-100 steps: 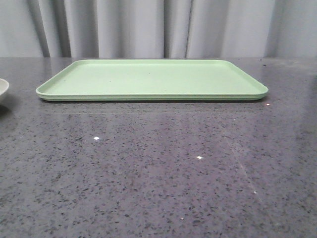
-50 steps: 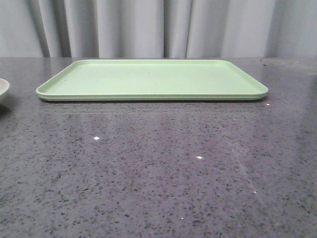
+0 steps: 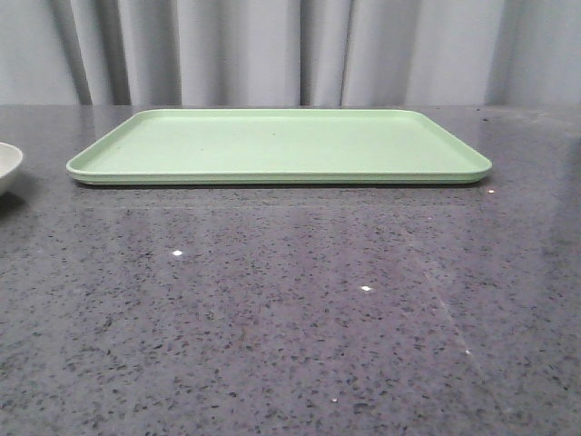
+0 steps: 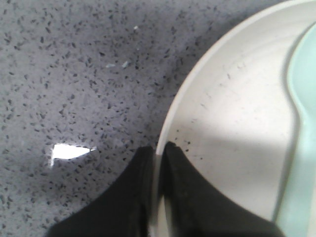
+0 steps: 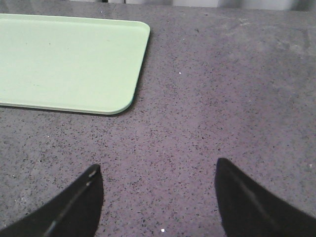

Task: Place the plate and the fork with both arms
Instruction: 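Close the left gripper on the plate rim and lift the plate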

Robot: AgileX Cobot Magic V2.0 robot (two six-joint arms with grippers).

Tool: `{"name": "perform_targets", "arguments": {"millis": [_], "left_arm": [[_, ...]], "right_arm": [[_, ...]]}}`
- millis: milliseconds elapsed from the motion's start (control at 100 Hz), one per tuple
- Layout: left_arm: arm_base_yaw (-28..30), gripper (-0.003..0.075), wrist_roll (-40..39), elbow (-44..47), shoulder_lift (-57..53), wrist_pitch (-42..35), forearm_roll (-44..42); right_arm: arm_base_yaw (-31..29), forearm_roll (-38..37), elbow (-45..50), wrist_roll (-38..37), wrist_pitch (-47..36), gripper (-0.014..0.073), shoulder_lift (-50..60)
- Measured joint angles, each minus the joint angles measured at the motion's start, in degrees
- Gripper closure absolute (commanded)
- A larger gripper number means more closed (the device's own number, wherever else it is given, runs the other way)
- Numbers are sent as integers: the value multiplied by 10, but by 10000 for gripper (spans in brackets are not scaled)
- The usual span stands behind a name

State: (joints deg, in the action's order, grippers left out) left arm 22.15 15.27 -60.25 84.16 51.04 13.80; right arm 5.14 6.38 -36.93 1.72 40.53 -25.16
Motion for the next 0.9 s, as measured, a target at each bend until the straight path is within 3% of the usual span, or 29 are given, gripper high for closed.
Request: {"name": "perform_targets", "arguments": {"millis": [480,900], "left_arm": [[59,740,80,-3,-37,44,132],[60,741,112,-37,-38,87,242]], "right_arm": [[0,0,0,0,0,104,0],[0,0,0,0,0,104,0]]}}
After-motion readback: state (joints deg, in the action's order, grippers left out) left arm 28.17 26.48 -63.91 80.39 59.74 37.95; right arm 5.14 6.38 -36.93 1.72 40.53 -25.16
